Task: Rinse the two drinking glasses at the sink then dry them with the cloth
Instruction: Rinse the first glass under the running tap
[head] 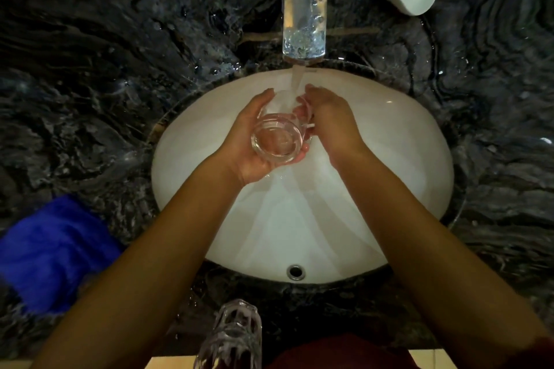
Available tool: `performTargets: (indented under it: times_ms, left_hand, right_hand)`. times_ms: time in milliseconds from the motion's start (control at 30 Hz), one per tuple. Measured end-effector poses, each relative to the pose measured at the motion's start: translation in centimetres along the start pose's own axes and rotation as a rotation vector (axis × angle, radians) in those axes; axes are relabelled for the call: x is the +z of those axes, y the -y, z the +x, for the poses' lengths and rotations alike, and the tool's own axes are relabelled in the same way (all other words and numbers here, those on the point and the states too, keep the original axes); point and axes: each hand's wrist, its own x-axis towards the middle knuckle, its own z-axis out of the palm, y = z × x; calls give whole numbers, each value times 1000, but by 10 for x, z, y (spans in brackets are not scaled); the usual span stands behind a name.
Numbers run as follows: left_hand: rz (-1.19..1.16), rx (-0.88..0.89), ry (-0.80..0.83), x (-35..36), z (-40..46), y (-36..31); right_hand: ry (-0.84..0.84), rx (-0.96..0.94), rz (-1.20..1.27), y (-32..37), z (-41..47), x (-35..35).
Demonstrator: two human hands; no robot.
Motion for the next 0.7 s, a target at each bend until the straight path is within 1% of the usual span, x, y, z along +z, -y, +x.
performTargets:
  times_ms: [100,133,200,233,300,333,400,500,567,700]
  left_hand:
    - [2,57,-124,-2,-14,6]
    - [39,71,-152,-1,-17,7]
    - [154,161,-244,-3,-30,13]
    - [256,207,-288,-1,-32,12]
    - [391,308,-353,-3,-49,17]
    - [426,304,-345,-2,-51,16]
    - [364,224,-280,0,-62,15]
    - [308,138,-185,1,-78,13]
    - [324,157,-161,-2,-84,11]
    - [426,285,-185,-11,-90,12]
  right_hand:
    - [117,-100,-192,-5,-26,2]
    - [124,-99,-239,-8,-32,1]
    - [177,-92,-308,-7,-48,0]
    - [196,-58,-320,-6,-51,-2]
    - [307,-6,-348,1,-65,-3]
    - [341,15,-350,5,-68,-6]
    - [364,-30,-435,14,-77,-11]
    - [317,-94,-535,24,-83,-16]
    - [337,-95,-499,26,-83,-16]
    - [412,-108,-378,25,-89,-13]
